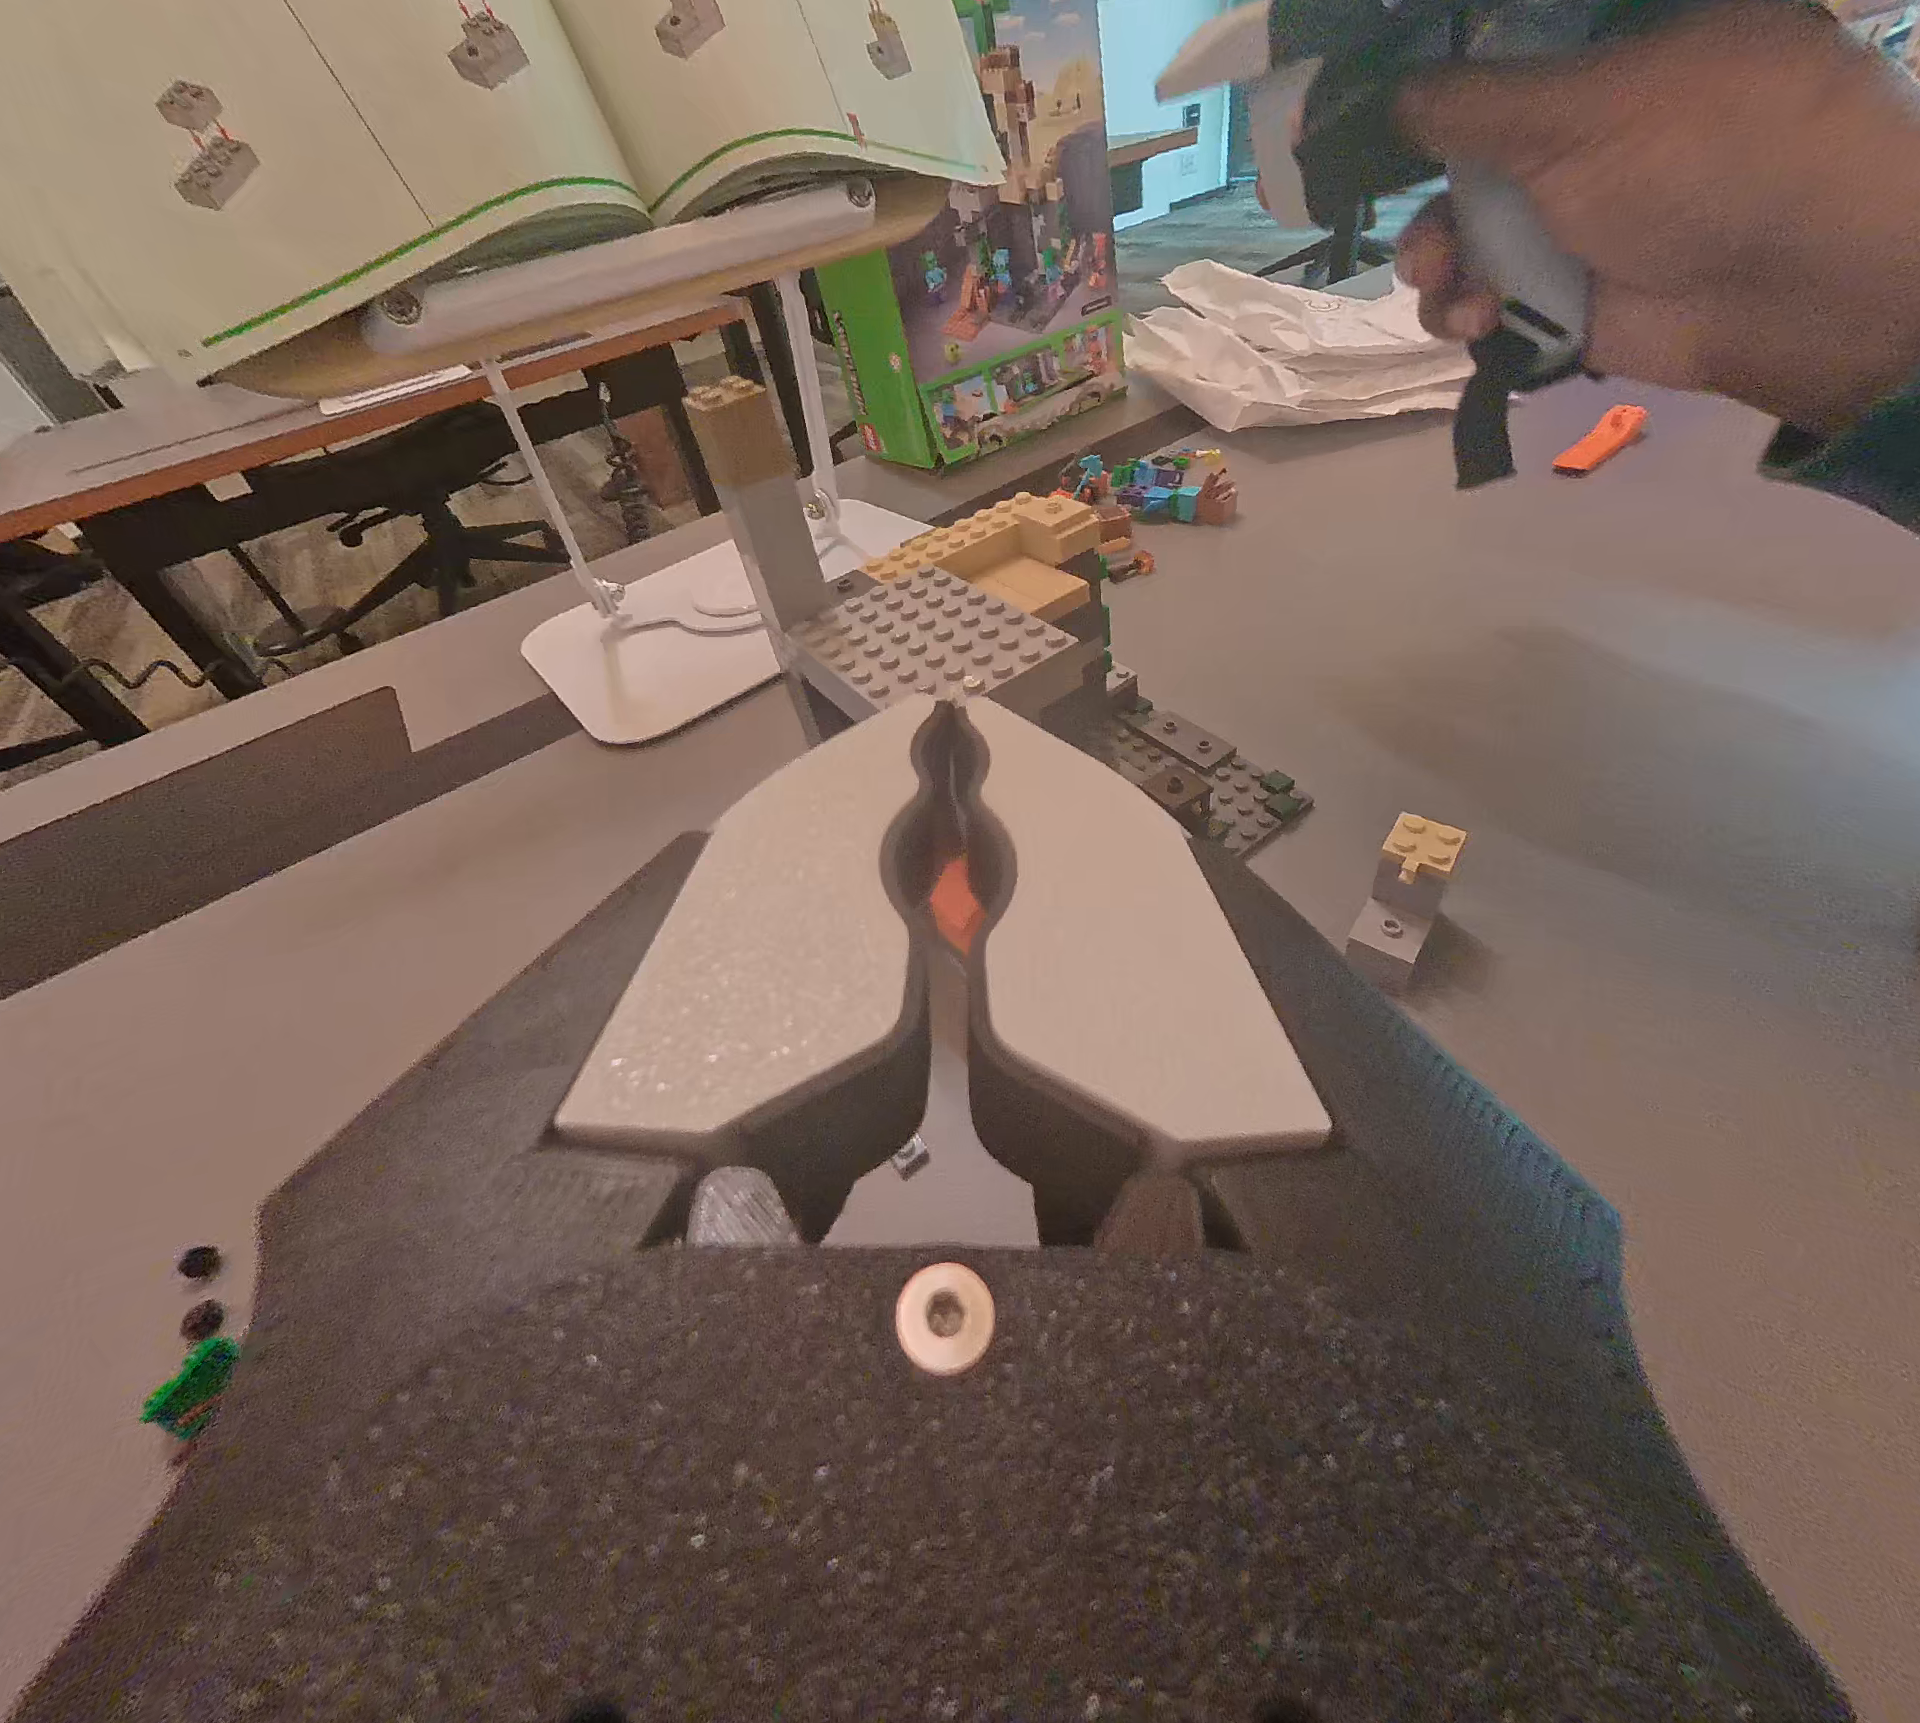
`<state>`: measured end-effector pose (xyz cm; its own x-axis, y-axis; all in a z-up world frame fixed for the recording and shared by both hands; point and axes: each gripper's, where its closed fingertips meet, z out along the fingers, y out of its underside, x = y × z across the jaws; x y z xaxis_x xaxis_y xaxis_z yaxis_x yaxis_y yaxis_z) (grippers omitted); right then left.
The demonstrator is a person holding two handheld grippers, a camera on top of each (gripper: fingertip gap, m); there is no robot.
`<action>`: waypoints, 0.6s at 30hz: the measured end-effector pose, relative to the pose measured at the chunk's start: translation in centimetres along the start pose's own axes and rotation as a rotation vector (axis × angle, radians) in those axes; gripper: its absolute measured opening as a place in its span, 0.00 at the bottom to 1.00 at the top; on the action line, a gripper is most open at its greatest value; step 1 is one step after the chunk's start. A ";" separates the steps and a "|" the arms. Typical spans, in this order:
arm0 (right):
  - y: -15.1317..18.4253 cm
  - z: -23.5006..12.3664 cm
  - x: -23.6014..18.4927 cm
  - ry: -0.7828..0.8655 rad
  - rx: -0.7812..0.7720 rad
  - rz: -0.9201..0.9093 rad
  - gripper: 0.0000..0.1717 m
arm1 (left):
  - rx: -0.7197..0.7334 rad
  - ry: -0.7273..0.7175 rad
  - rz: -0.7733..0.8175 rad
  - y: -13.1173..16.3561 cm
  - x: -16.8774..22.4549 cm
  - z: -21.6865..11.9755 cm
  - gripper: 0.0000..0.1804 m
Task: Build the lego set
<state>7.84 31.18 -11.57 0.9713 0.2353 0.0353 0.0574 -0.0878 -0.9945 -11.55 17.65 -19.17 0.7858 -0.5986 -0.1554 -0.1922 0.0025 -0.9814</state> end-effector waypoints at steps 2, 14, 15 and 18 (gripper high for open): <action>1.5 -0.9 -0.4 -0.014 -0.022 0.031 0.00 | 0.006 -0.010 0.013 -0.2 -0.1 -0.2 0.00; 7.5 -5.6 -4.6 -0.237 -0.100 0.081 0.00 | 0.030 -0.075 -0.030 -3.3 -2.9 -4.1 0.00; 7.6 -5.7 -4.9 -0.254 -0.096 0.076 0.00 | 0.017 -0.078 -0.026 -3.6 -3.5 -5.0 0.00; 7.7 -5.9 -5.1 -0.274 -0.085 0.036 0.00 | -0.030 -0.135 0.005 -4.9 -7.3 -9.0 0.00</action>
<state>4.68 23.59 -18.82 0.8753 0.4820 -0.0388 0.0547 -0.1783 -0.9824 -21.63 14.75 -12.23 0.8562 -0.4857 -0.1764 -0.2126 -0.0200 -0.9769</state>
